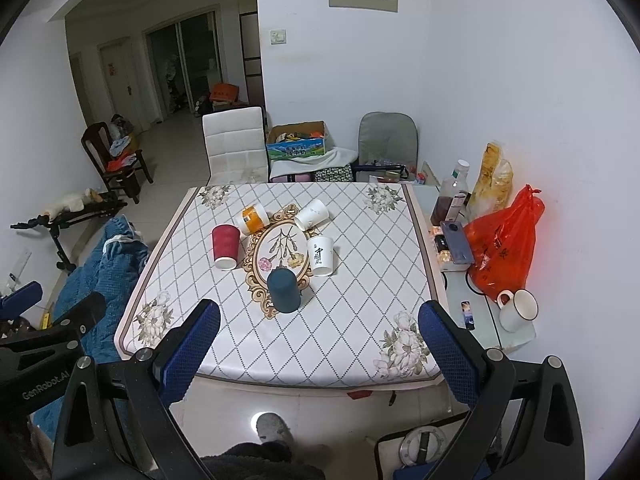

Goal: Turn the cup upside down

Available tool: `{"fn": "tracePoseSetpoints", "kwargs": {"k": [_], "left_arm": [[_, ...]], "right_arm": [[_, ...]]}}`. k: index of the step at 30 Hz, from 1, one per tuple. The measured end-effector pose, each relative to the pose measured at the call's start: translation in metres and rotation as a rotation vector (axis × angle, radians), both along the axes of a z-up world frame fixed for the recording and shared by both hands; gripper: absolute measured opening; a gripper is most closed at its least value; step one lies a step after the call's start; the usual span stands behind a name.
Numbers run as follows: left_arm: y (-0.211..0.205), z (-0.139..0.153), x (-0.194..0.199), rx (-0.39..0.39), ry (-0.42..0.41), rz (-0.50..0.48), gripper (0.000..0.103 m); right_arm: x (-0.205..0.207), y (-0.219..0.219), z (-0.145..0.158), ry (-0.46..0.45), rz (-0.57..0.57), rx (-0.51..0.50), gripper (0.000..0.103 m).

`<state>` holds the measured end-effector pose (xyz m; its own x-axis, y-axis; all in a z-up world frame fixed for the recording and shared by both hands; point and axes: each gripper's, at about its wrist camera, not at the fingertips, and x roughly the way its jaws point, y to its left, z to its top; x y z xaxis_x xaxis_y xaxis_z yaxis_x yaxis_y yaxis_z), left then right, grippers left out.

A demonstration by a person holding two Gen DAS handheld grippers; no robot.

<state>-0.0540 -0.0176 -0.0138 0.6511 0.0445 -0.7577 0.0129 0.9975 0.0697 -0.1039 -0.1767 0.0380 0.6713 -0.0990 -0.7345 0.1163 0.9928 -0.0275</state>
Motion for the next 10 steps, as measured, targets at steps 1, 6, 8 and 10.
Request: {"fn": "tracePoseSetpoints", "kwargs": {"k": [1,6,8,10], "left_arm": [[0.0,0.0,0.0,0.0,0.0,0.0,0.101],[-0.0006,-0.0002,-0.0001,-0.002,0.002,0.0,0.101],[-0.0035,-0.0011,-0.0015,-0.002,0.002,-0.006,0.101],[-0.0056,-0.0014,-0.0029,0.001,-0.003,-0.003,0.101]], "right_arm": [[-0.0003,0.0007,0.0001,-0.001,0.002,0.0,0.101],[-0.001,0.0018,0.0005,0.004,0.006,0.001,0.101],[-0.0006,0.0019,0.0007,0.002,0.005,0.002,0.101],[-0.0005,0.0019,0.0006,0.003,0.005,0.003,0.101]]}}
